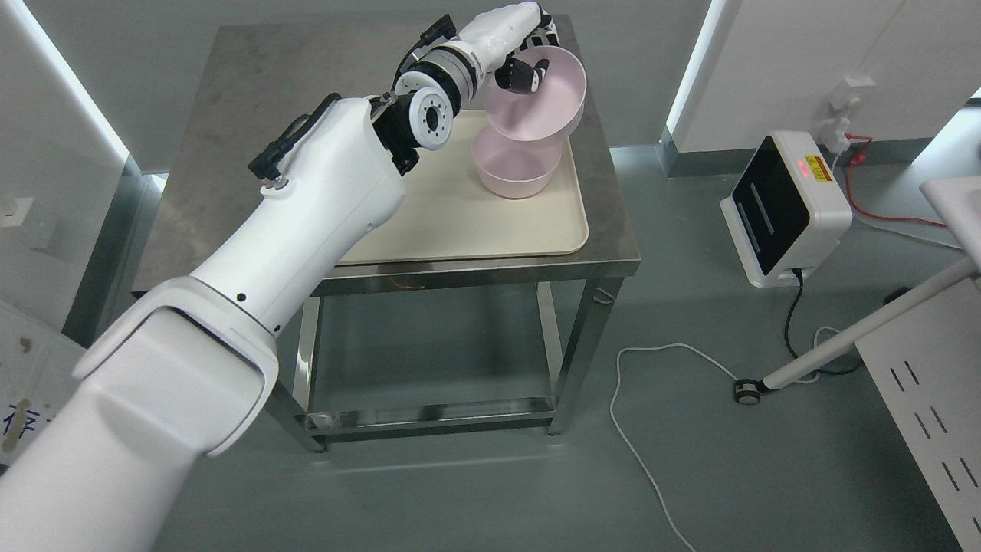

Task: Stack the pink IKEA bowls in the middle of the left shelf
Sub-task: 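Lower the held bowl into the other pink bowl with the left hand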

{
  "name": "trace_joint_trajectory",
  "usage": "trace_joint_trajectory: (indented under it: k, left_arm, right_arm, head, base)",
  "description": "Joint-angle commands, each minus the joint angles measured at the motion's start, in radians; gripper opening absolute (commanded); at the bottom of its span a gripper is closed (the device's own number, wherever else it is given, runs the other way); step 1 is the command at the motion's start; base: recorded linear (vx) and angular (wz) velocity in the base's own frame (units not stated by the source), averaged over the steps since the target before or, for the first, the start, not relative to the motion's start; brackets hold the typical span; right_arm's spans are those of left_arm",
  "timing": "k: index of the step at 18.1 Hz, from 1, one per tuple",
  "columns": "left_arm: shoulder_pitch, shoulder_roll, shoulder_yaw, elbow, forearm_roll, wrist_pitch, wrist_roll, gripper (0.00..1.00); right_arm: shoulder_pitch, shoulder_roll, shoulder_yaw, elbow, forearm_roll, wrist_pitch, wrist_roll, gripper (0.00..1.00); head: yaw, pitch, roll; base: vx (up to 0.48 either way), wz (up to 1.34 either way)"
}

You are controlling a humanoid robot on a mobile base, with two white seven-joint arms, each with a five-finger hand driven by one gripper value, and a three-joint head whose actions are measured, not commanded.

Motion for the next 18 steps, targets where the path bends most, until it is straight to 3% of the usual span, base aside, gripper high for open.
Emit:
trace_joint_trajectory:
  k: [1, 5, 8, 14, 18]
  left_arm:
    - [0.021, 0.017, 0.101, 0.045, -0.113, -0.004, -0.005, 0.03]
    - [0.05, 0.021, 0.11, 0.039, -0.122, -0.008, -0.031, 0.04]
    - [0.056, 0.074, 0.125, 0.013, -0.122, -0.009, -0.074, 0.04]
    - [0.093, 0.169, 0.225, -0.173, -0.122, 0.002, -0.215, 0.03]
    - [0.111, 0.161, 0.22, -0.302, -0.122, 0.074, -0.275, 0.03]
  right_arm:
    - [0.029, -0.017, -0.012, -0.034, 0.0, -0.001, 0.001, 1.0]
    - [0.029, -0.017, -0.012, -0.034, 0.0, 0.0, 0.001, 1.0]
    - [0.029, -0.017, -0.012, -0.034, 0.0, -0.001, 0.001, 1.0]
    - [0.029, -0.017, -0.011, -0.034, 0.0, -0.001, 0.001, 1.0]
    - [0.029, -0.017, -0.011, -0.034, 0.0, 0.0, 0.001, 1.0]
  head:
    - [0.0, 0.0, 0.0]
    - [0.0, 0.0, 0.0]
    - [0.0, 0.0, 0.0]
    - [0.0, 0.0, 0.0]
    - [0.0, 0.0, 0.0]
  base:
    - [0.047, -0.06]
    - [0.043, -0.05]
    - [0.043, -0.05]
    - [0.031, -0.04]
    - [0.013, -0.01]
